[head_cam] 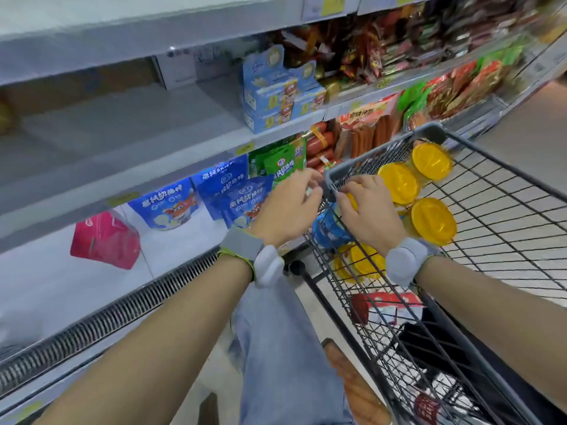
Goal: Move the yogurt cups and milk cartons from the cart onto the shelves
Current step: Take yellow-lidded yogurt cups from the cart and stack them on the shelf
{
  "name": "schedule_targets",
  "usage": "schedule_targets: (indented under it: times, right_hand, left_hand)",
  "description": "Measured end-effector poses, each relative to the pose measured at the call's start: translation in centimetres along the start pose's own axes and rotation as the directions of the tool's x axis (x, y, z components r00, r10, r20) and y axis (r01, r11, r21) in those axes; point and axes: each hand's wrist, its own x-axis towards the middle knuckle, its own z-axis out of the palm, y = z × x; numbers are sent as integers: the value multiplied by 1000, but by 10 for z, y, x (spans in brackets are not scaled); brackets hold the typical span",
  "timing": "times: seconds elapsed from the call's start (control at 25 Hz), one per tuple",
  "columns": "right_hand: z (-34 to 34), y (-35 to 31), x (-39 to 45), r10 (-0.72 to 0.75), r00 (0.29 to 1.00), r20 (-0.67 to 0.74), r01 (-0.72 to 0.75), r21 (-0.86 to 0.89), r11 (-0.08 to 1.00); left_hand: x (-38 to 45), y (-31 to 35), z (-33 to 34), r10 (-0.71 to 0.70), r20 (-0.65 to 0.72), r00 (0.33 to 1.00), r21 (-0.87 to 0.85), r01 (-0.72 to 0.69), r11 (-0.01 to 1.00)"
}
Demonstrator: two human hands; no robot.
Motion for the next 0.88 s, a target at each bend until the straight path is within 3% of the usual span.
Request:
schedule_targets:
  times: [0.12,0.24,0.36,0.6,0.88]
  right_hand:
    - [16,18,2,-19,999,-31,20,44,999]
    - [21,19,15,32,999,-18,-29,156,987]
    - [19,22,16,27,996,-91,-3,257,967]
    - [1,12,-3,151,986,-73,-105,433,895]
    - [-28,12,3,277,961,9,-190,747,637]
  left_hand:
    - [8,1,23,120,-200,973,42,-113,993]
    - [15,5,42,80,-282,956,35,-73,997]
    - [13,16,60,96,-253,963,146,-60,987]
    - [23,27,63,26,-224,974,349,55,935]
    - [37,40,68,118,-83,990,493,-62,868]
